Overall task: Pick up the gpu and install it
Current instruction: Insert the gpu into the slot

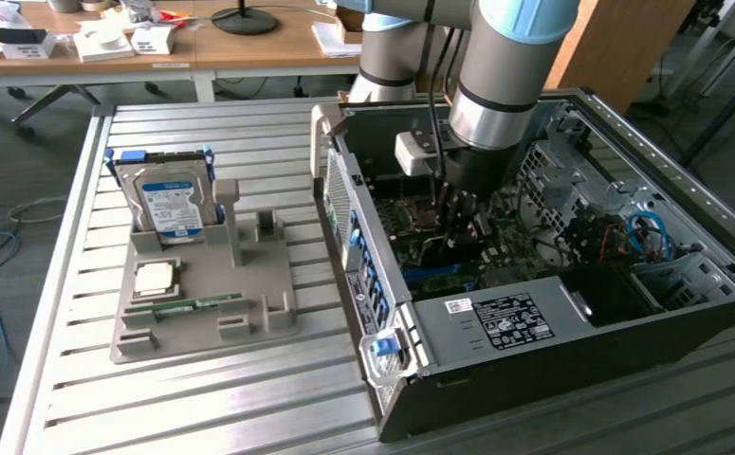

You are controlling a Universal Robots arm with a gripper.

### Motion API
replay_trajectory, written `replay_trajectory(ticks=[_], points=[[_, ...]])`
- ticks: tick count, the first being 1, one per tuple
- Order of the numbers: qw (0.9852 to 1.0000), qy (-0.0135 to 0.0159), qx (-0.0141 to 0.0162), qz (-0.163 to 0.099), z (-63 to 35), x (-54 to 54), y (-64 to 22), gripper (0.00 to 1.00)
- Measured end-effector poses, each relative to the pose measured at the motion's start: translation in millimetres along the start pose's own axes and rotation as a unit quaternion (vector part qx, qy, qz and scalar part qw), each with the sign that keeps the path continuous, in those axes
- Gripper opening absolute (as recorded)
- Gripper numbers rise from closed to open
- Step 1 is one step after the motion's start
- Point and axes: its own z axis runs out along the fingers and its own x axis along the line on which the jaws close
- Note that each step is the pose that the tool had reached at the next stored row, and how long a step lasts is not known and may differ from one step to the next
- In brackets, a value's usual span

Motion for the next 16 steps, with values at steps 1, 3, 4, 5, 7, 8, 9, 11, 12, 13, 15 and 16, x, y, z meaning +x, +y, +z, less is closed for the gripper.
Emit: replay_trajectory(ticks=[1, 3, 4, 5, 7, 8, 9, 11, 12, 13, 15, 16], points=[[1.0, -0.0001, 0.0, 0.0, 0.2, 0.0, 0.0, 0.26], [1.0, -0.0003, 0.0001, 0.0, 1.5, -0.1, 0.0, 0.26], [1.0, -0.0001, 0.0, 0.0, 1.9, -0.1, 0.0, 0.26], [1.0, 0.0, 0.0, 0.0, 2.0, 0.0, 0.0, 0.26], [1.0, 0.0, 0.0, 0.0, 2.0, 0.0, 0.0, 0.26], [1.0, 0.0, 0.0, 0.0, 2.1, 0.0, 0.0, 0.26], [1.0, -0.0002, 0.0, 0.0, 2.4, -0.1, 0.0, 0.26], [1.0, -0.0002, 0.0001, 0.0, 3.8, -0.1, 0.0, 0.26], [1.0, -0.0001, 0.0, 0.0, 4.0, 0.0, 0.0, 0.26], [1.0, 0.0, 0.0, 0.0, 4.0, 0.0, 0.0, 0.26], [1.0, 0.0, 0.0, 0.0, 4.2, 0.0, 0.0, 0.26], [1.0, -0.0002, 0.0001, 0.0, 4.9, -0.1, 0.0, 0.26]])
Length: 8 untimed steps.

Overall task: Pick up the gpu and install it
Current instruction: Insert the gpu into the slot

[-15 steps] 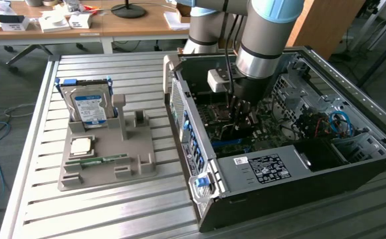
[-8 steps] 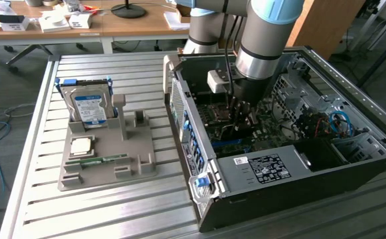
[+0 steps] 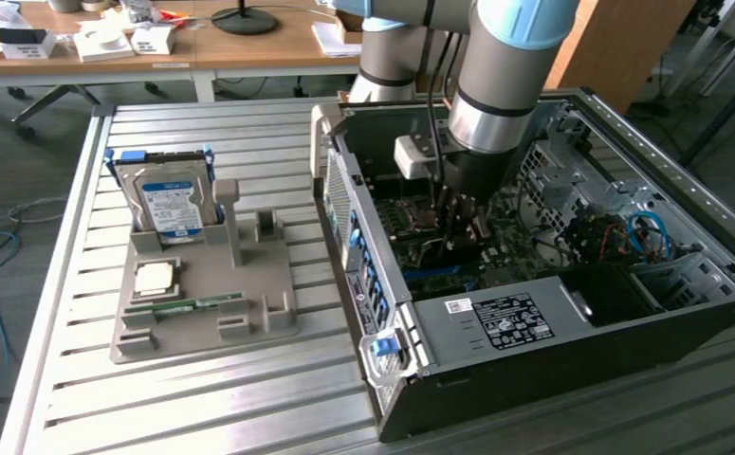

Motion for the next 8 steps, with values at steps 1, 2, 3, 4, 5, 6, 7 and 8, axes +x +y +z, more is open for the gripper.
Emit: replay_trajectory(ticks=[1, 2, 3, 4, 5, 6, 7, 8], points=[[1.0, 0.0001, 0.0, 0.0, 0.2, 0.0, 0.0, 0.26], [1.0, 0.0001, 0.0, 0.0, 0.1, 0.0, 0.0, 0.26], [1.0, 0.0001, -0.0001, 0.0, 0.1, 0.0, 0.0, 0.26], [1.0, 0.0001, 0.0, 0.0, 0.1, 0.0, 0.0, 0.26], [1.0, 0.0002, -0.0001, 0.0, 0.1, 0.0, 0.0, 0.26], [1.0, 0.0002, -0.0001, 0.0, 0.3, 0.1, 0.0, 0.26], [1.0, 0.0001, 0.0, 0.0, 0.8, 0.0, 0.0, 0.26], [1.0, 0.0001, 0.0, 0.0, 0.9, 0.0, 0.0, 0.26]])
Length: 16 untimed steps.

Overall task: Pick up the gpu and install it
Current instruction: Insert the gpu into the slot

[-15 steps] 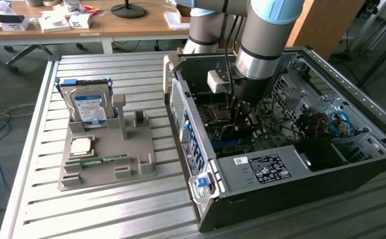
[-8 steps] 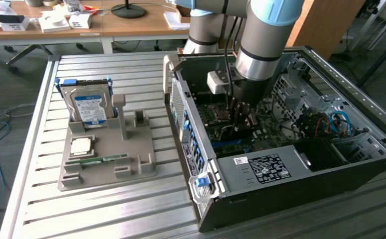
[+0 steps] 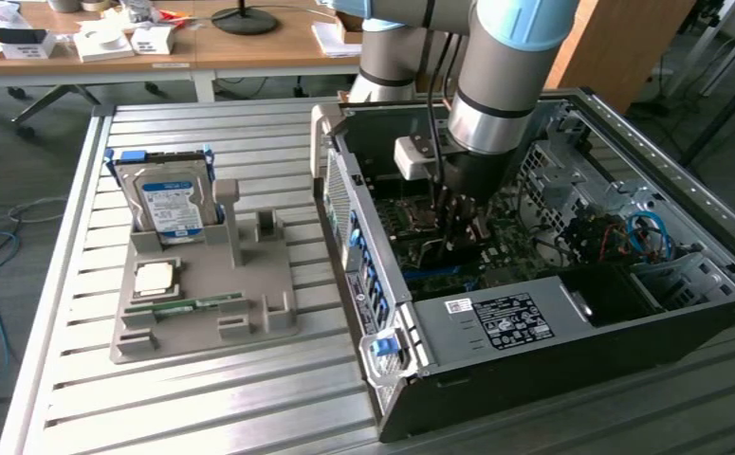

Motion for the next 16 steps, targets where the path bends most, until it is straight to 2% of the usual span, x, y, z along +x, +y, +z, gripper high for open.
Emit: replay_trajectory(ticks=[16], points=[[1.0, 0.0, 0.0, 0.0, 0.1, 0.0, 1.0, 0.26]])
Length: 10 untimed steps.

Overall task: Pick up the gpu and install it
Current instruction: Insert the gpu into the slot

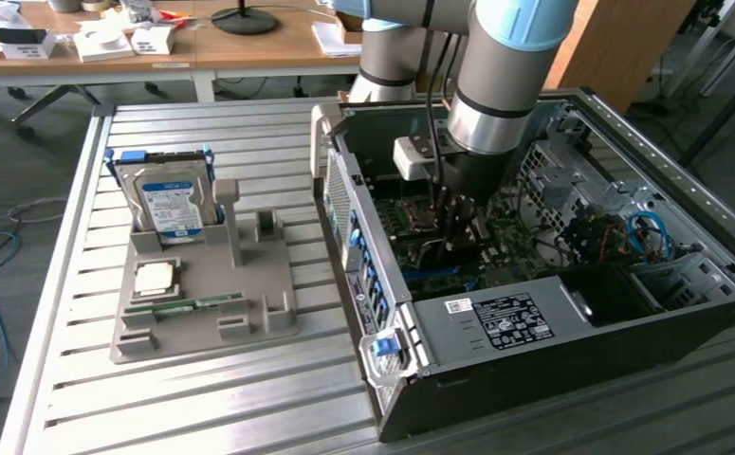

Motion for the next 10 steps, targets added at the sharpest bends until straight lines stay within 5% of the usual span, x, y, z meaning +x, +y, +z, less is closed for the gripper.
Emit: replay_trajectory(ticks=[10], points=[[1.0, 0.0, -0.0002, 0.0, 0.0, 0.0, 0.5, 0.27]])
